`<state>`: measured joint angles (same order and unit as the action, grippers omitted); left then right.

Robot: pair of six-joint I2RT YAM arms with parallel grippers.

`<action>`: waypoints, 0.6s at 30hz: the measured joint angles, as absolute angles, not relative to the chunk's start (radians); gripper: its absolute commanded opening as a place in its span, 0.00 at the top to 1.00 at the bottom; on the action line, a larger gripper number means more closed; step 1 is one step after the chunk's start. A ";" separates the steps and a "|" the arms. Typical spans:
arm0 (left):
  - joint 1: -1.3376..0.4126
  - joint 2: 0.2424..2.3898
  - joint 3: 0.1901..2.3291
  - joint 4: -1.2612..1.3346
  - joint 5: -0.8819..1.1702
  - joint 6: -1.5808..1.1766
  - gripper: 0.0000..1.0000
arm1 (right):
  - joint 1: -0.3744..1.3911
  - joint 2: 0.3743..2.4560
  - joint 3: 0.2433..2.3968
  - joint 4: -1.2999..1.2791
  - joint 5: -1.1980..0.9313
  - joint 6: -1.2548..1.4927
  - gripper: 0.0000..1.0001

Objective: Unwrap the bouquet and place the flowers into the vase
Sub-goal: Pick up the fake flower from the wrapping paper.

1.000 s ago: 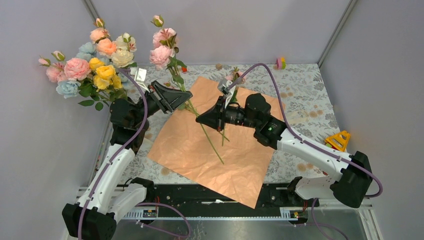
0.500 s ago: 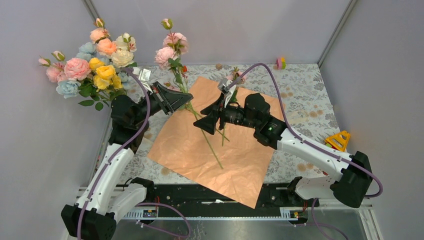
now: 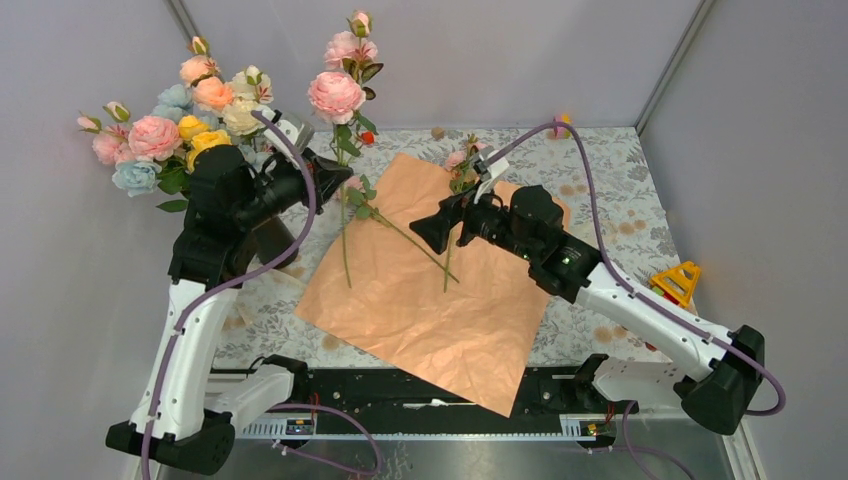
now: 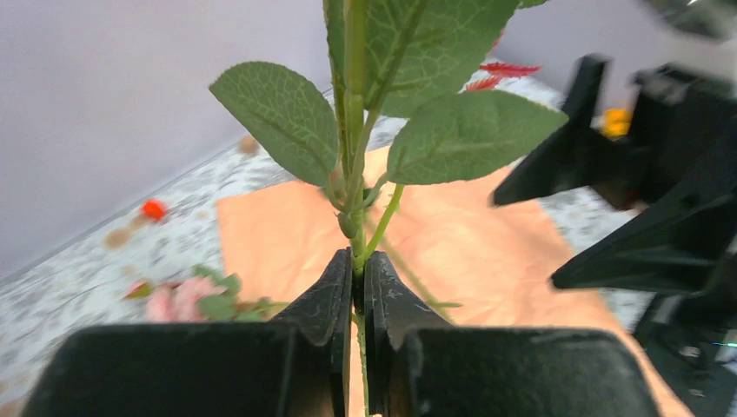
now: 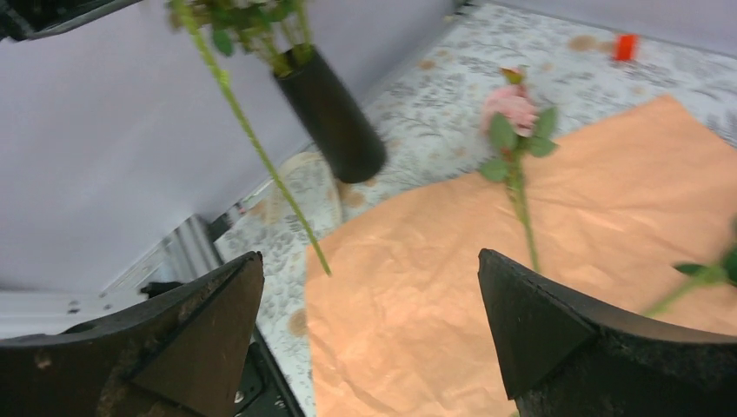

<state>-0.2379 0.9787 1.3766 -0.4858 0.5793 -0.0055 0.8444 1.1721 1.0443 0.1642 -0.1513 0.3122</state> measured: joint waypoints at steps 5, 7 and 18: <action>-0.229 1.037 1.426 -0.583 0.409 0.149 1.00 | 0.739 1.139 1.042 0.089 -0.096 0.339 0.00; -0.220 1.062 1.448 -0.598 0.358 0.191 1.00 | 0.697 1.118 1.032 0.084 -0.090 0.343 0.00; -0.070 1.082 1.481 -0.465 0.320 0.254 1.00 | 0.545 1.040 0.952 0.026 -0.088 0.344 0.00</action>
